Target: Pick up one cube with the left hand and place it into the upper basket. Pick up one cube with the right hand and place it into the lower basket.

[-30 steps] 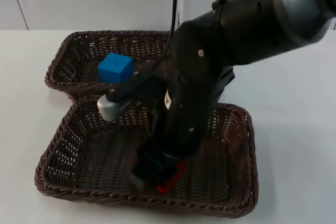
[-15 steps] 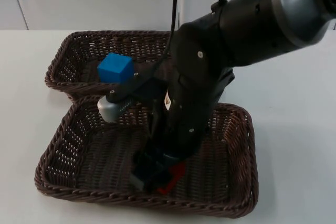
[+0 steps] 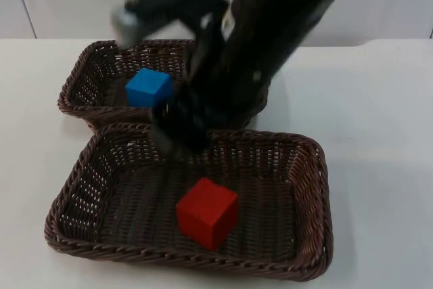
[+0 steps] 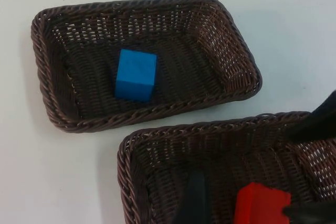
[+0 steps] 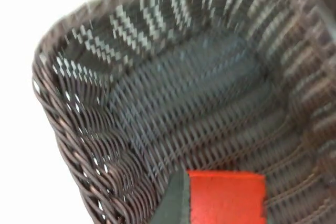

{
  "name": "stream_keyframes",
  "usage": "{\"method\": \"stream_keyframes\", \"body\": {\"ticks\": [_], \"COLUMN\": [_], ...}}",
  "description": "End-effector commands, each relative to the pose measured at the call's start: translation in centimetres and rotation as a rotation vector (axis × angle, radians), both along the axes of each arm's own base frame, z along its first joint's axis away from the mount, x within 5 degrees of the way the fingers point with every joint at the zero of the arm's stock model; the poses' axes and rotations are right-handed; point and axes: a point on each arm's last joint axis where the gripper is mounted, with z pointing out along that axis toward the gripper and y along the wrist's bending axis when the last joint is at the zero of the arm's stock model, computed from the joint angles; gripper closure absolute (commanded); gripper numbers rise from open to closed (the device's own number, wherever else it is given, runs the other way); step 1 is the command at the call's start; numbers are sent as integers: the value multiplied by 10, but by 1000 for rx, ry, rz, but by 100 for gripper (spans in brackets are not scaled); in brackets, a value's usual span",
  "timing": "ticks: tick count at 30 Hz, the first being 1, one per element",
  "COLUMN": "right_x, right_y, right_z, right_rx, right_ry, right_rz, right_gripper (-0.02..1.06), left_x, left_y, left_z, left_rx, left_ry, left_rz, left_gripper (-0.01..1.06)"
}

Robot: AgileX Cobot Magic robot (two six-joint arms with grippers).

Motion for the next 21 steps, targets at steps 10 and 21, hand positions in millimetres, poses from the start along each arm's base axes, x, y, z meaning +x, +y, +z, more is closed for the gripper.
{"method": "stream_keyframes", "body": {"ticks": [10,21], "right_x": [-13,-27], "right_y": [-13,-30], "right_z": [64,101], "right_rx": [123,167], "right_ry": [-110,-140], "right_rz": [9,9], "right_gripper": [30,30], "left_x": [-1,-6], "left_y": [-1,0], "left_z": [0,4], "left_rx": [1,-1], "left_ry": [-6,-23], "left_rz": [-4,-17], "left_gripper": [36,36]}}
